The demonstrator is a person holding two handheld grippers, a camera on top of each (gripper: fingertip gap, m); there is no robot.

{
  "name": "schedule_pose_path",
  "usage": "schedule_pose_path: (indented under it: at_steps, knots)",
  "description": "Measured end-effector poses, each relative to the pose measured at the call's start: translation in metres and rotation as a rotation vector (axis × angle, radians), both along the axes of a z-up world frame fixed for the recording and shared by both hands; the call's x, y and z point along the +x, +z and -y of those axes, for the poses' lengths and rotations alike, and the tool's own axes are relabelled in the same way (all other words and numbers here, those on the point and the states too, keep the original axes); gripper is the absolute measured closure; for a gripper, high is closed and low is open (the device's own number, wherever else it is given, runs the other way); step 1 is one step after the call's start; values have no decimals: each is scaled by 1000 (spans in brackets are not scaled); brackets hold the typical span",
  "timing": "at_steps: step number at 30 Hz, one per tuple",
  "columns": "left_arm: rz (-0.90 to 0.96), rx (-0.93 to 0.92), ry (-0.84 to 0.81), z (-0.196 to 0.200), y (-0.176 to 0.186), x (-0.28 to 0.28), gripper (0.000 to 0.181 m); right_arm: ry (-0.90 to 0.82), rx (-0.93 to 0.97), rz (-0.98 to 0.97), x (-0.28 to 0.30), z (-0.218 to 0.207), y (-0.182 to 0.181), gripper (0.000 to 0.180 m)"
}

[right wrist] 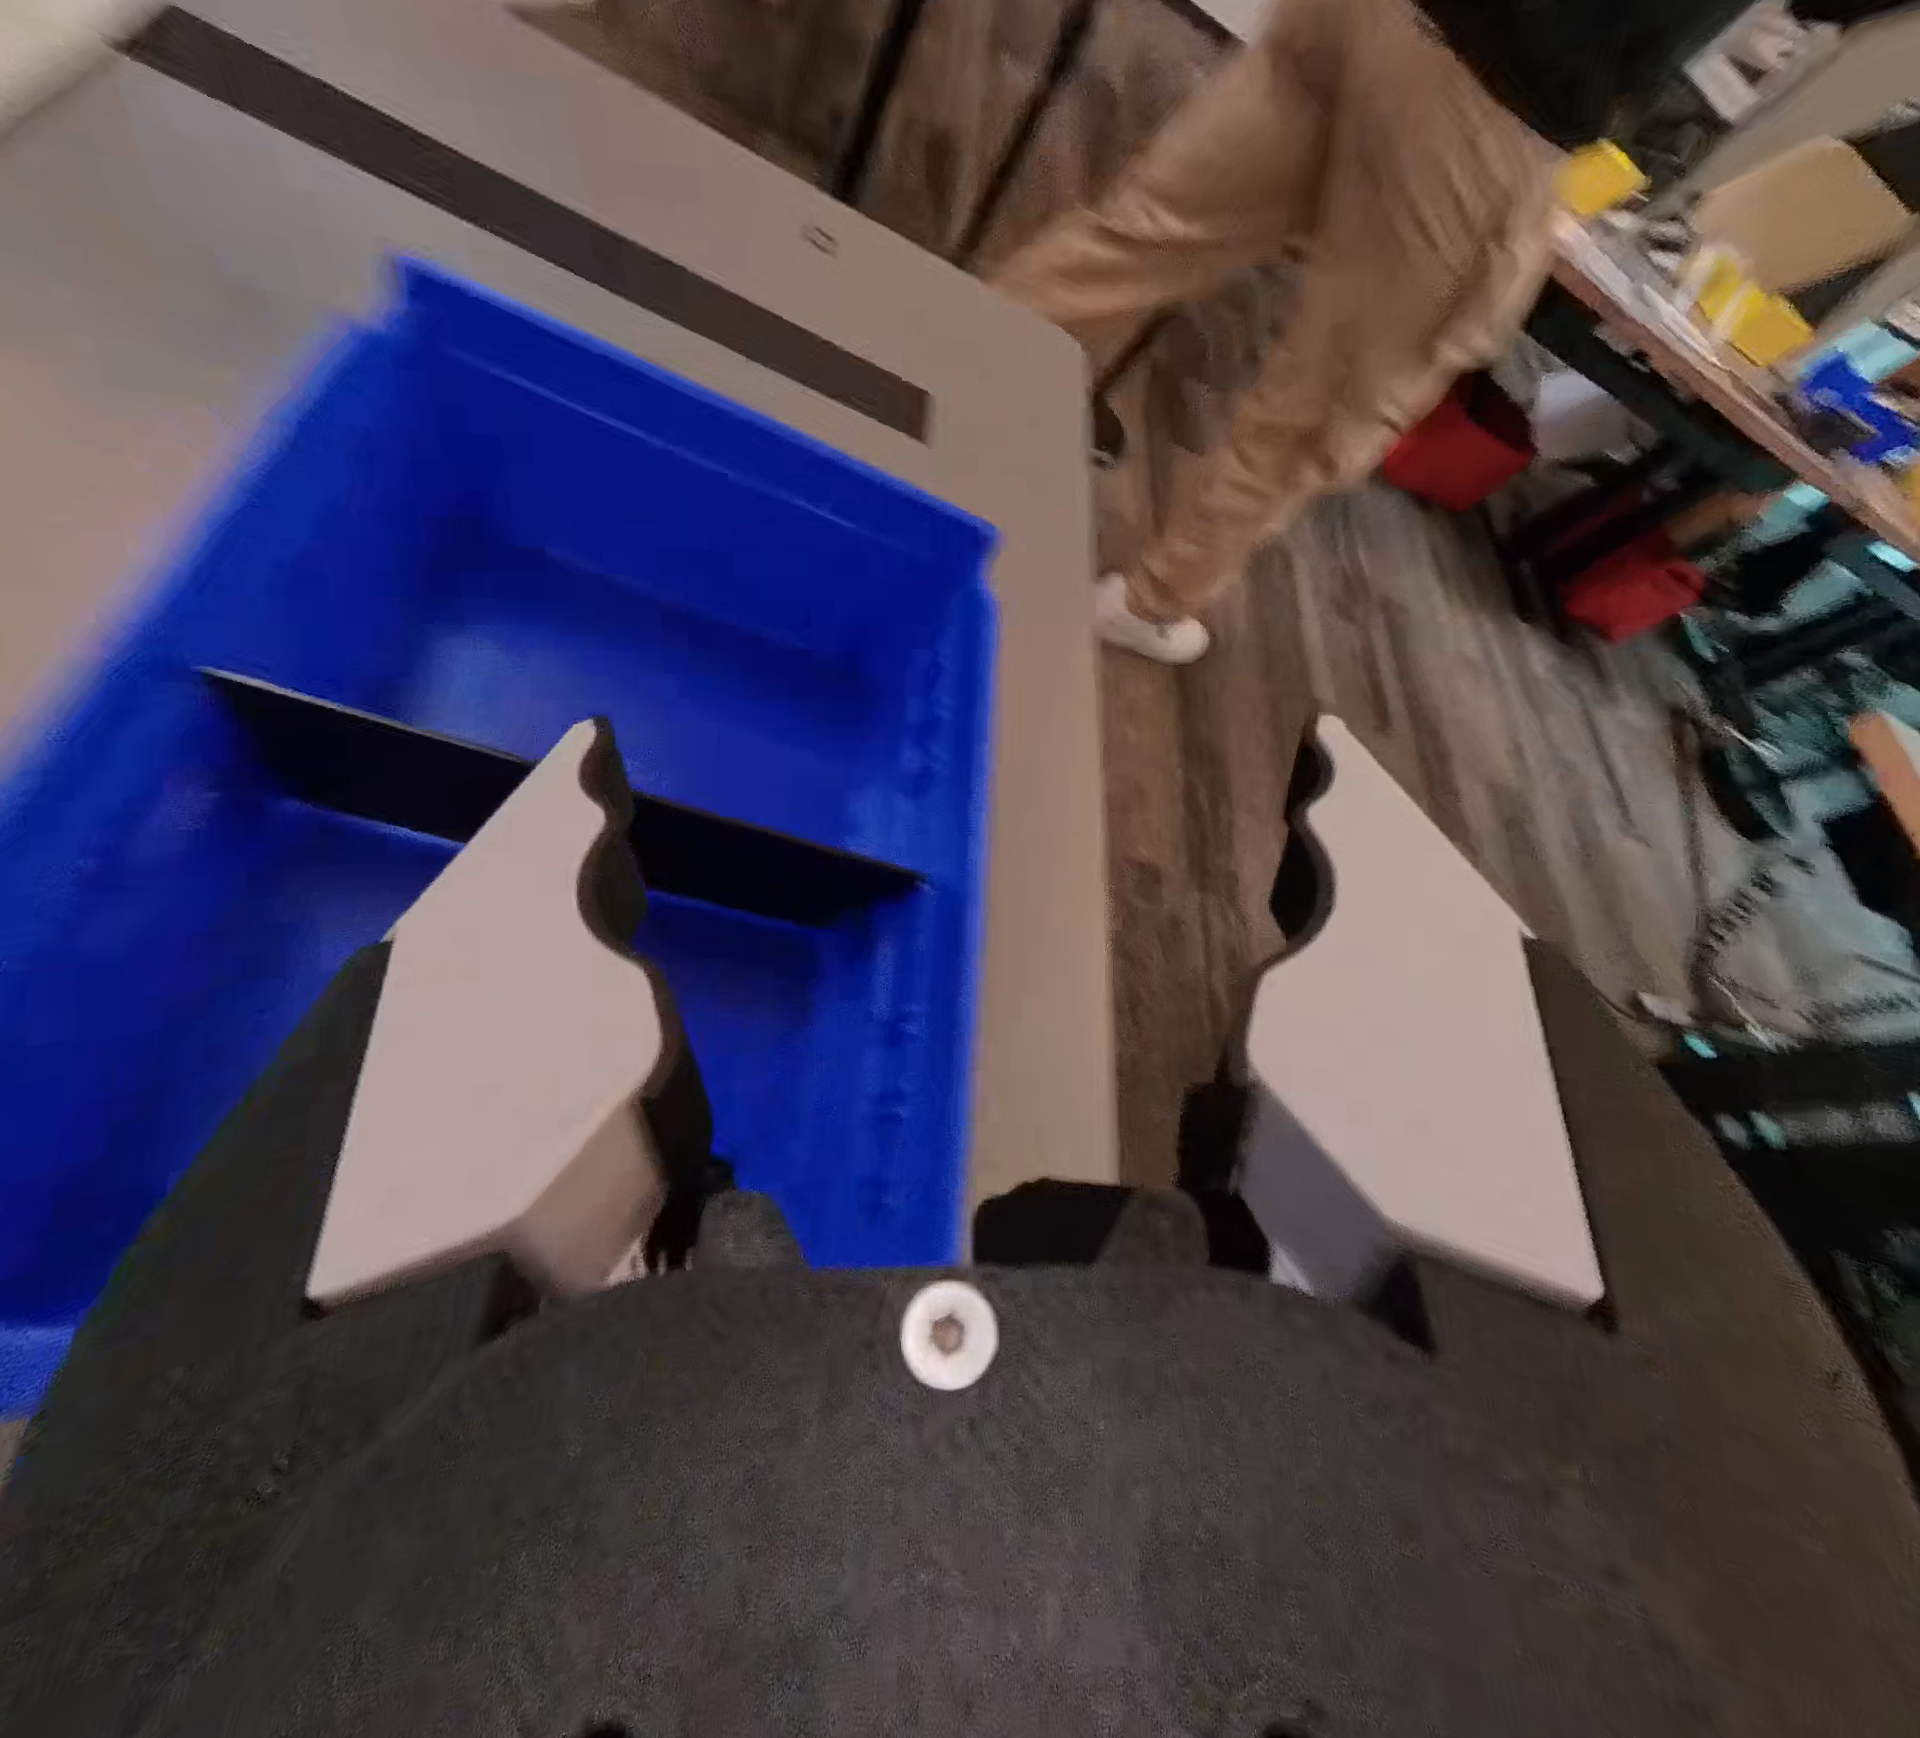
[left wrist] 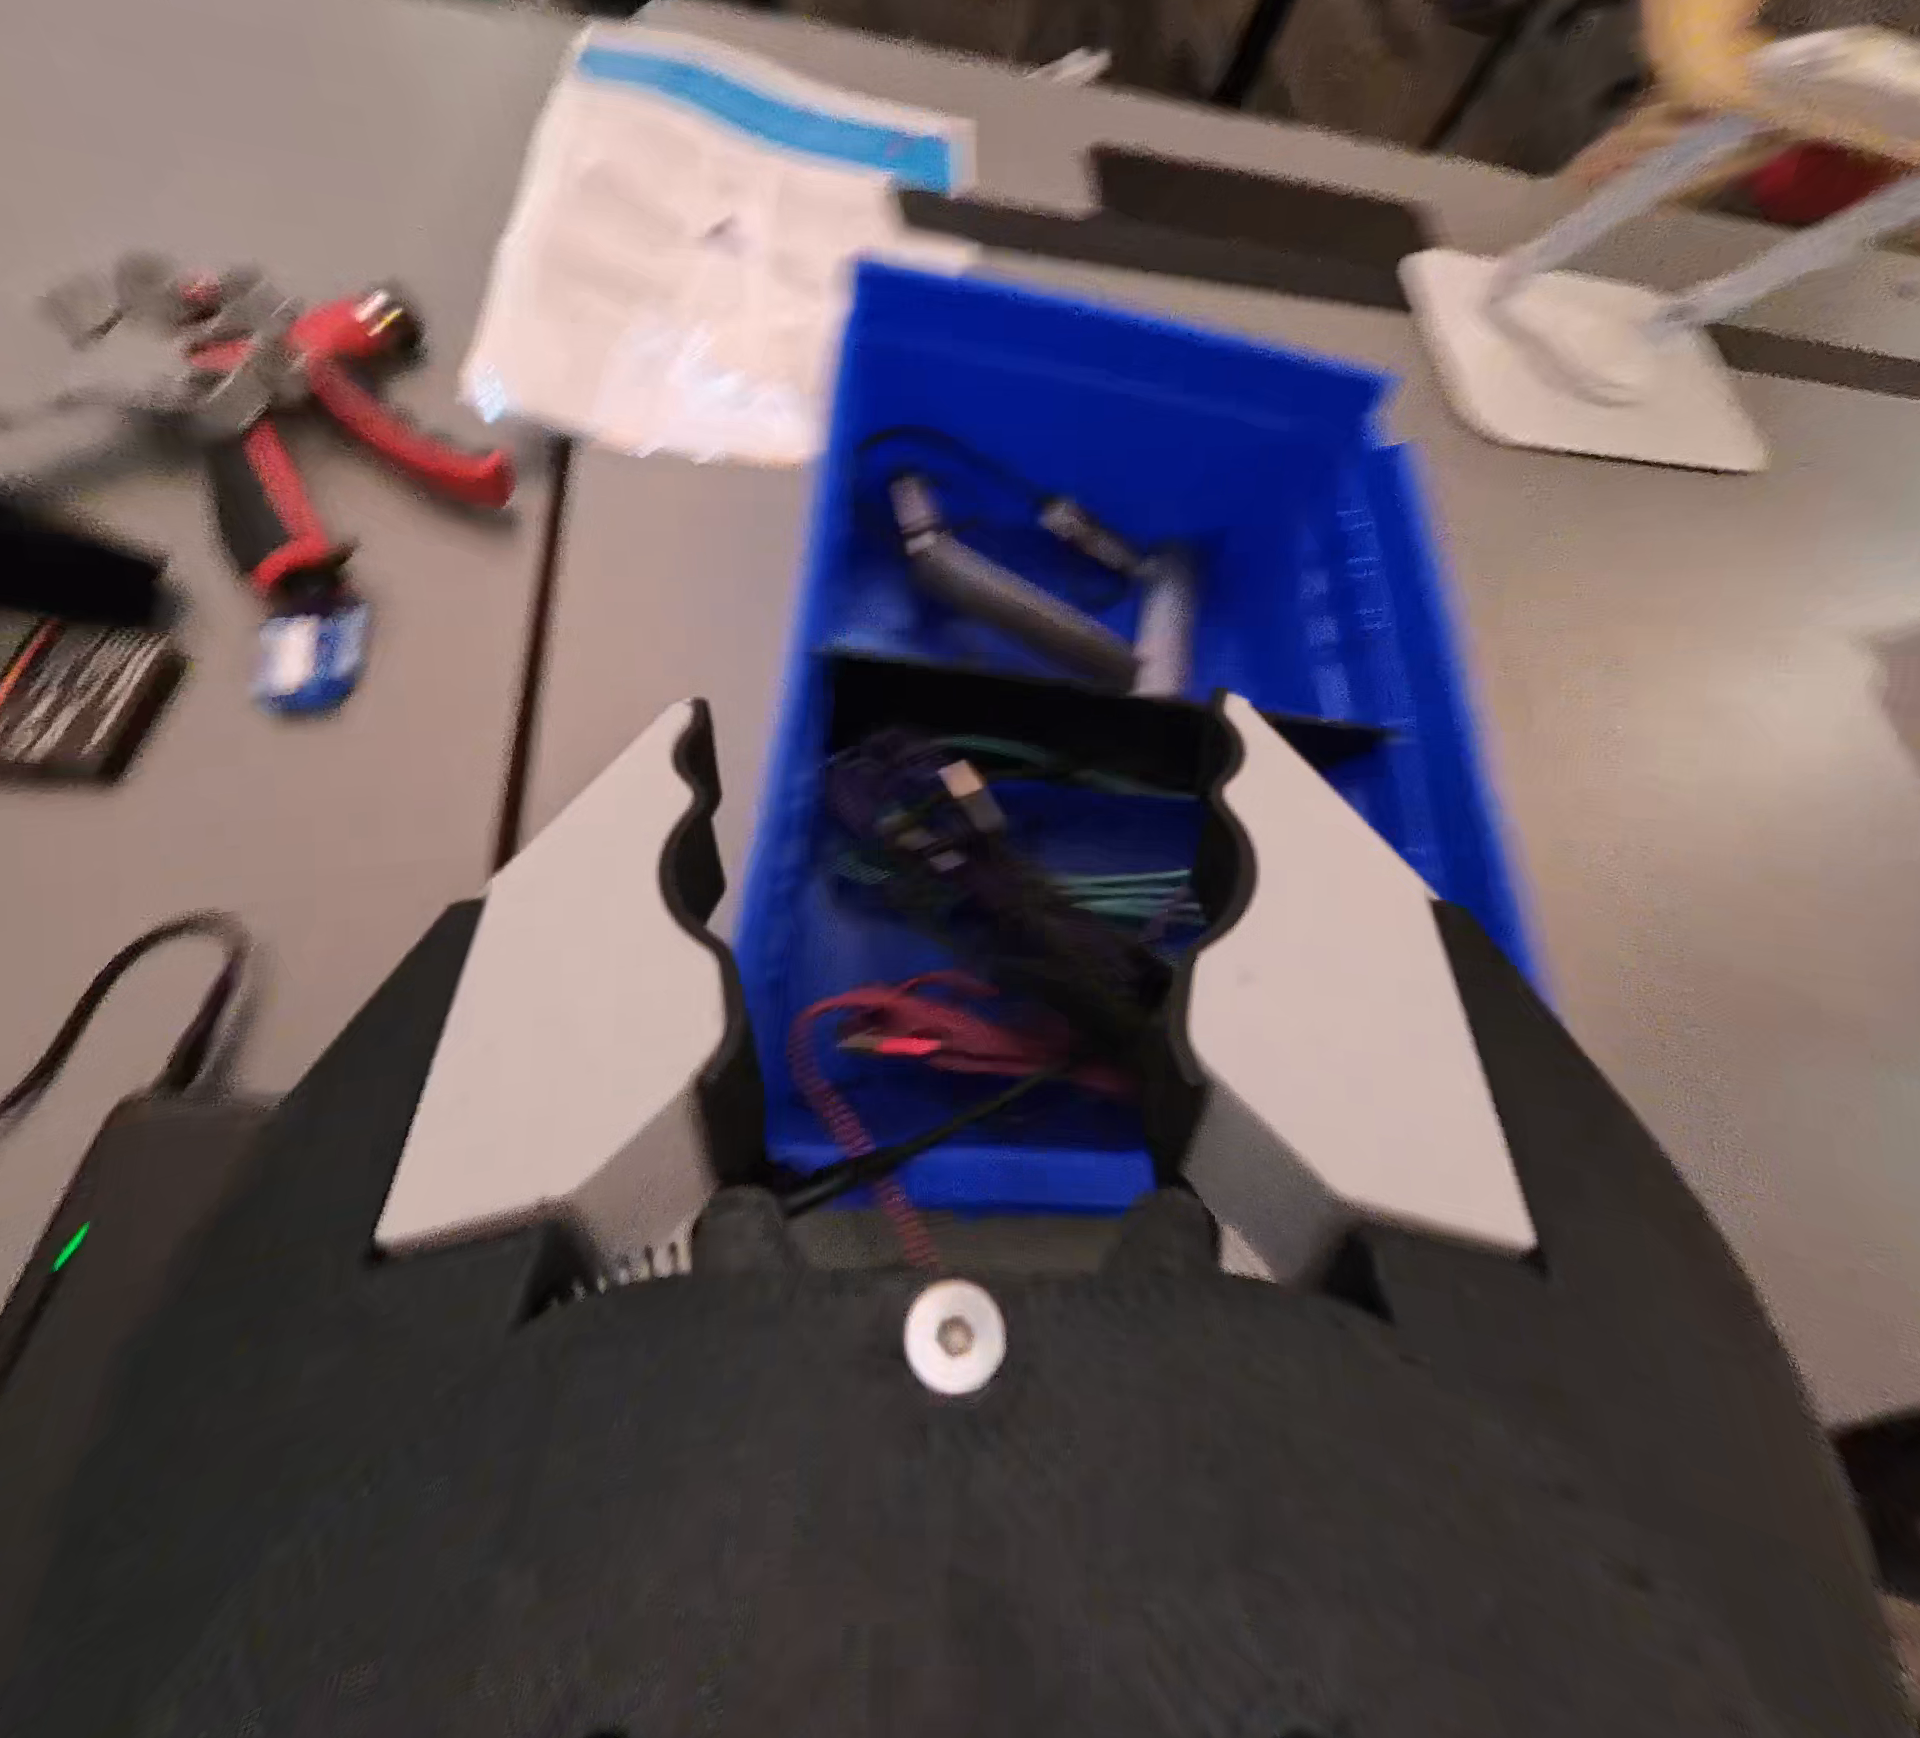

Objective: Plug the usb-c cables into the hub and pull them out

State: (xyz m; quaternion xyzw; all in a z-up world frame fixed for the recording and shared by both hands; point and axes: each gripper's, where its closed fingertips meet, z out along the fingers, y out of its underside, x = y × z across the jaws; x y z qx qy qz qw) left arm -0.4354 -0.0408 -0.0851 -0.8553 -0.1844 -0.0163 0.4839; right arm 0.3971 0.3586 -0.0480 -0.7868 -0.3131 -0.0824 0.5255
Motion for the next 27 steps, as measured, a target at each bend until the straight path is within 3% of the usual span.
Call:
schedule_pose_path:
  at_steps: [3,6,9,11,13,16,19,23,26,27]
  knots:
    - [-15,123,-211,-38,44,79,76,176,-74,-36,-81,37,10,57]
    - [-8,145,-443,-74,52,177,66,376,-139,-81,-172,80,9,53]
    - [40,141,-639,-100,39,270,65,547,-234,-163,-255,126,-5,45]
    - [61,71,-749,-113,11,320,65,630,-281,-227,-303,152,-21,43]
    - [22,9,-798,-131,-25,349,57,687,-389,-238,-341,178,-53,28]
    - [72,-138,-833,-148,-79,370,51,718,-466,-231,-380,196,-94,25]
    - [-56,-164,-815,-166,-106,363,48,655,-473,-165,-395,188,-137,25]
    - [-7,-272,-814,-168,-145,357,34,624,-500,-169,-406,182,-168,31]
    - [-211,-282,-715,-180,-162,332,61,587,-523,-139,-408,176,-192,34]
    - [-225,-273,-709,-181,-162,331,63,573,-566,-104,-407,177,-203,33]
